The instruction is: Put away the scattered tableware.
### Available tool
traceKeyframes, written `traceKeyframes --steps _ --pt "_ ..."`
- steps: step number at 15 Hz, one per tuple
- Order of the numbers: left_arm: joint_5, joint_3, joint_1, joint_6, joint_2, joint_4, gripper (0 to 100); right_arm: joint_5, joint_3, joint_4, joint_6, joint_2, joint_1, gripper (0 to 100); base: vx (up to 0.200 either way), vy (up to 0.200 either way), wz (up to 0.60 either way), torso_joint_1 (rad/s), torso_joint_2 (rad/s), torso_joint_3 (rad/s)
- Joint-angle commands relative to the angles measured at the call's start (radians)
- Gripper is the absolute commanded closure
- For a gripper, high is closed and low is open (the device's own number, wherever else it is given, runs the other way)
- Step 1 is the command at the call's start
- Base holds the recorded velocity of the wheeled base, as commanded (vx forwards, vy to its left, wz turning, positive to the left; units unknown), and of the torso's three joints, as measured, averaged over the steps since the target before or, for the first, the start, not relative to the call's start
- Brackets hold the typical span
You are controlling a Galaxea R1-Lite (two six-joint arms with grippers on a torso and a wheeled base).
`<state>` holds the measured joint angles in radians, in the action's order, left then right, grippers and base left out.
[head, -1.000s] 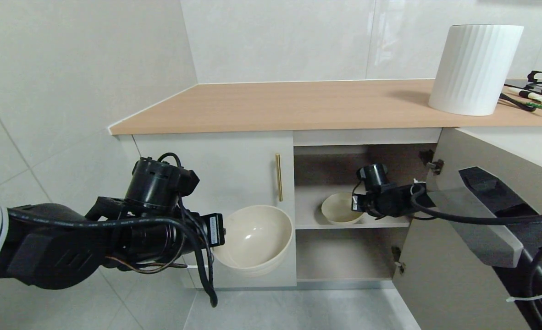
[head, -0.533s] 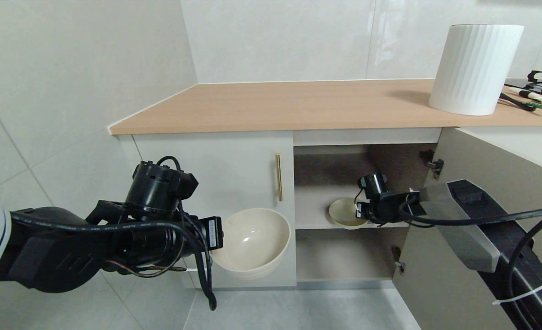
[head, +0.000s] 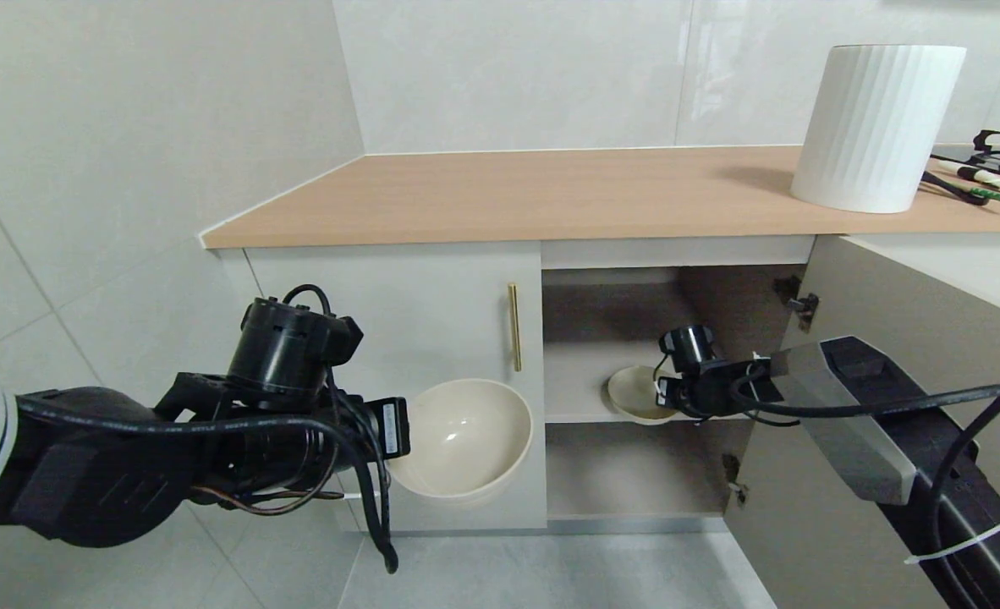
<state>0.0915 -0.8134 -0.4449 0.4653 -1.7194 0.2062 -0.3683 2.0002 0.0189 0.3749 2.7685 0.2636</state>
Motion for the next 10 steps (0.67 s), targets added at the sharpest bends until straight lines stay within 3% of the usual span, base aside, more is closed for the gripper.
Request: traceKeyframes --steps 1,3,10 --pt "0.014 0.019 -0.005 -0.011 0.011 0.022 100 0.0 0.0 0.001 0.025 -0.038 0.0 100 0.0 0.0 0.0 0.0 0.0 0.0" --pt "0.027 0.028 -0.017 -0.03 0.015 0.03 100 0.003 0.0 -0.007 0.067 -0.075 0.0 100 0.0 0.0 0.0 0.0 0.0 0.0" --pt "0.039 0.03 -0.017 -0.048 0.004 0.027 100 0.005 0.0 -0.007 0.067 -0.083 0.0 100 0.0 0.0 0.0 0.0 0.0 0.0"
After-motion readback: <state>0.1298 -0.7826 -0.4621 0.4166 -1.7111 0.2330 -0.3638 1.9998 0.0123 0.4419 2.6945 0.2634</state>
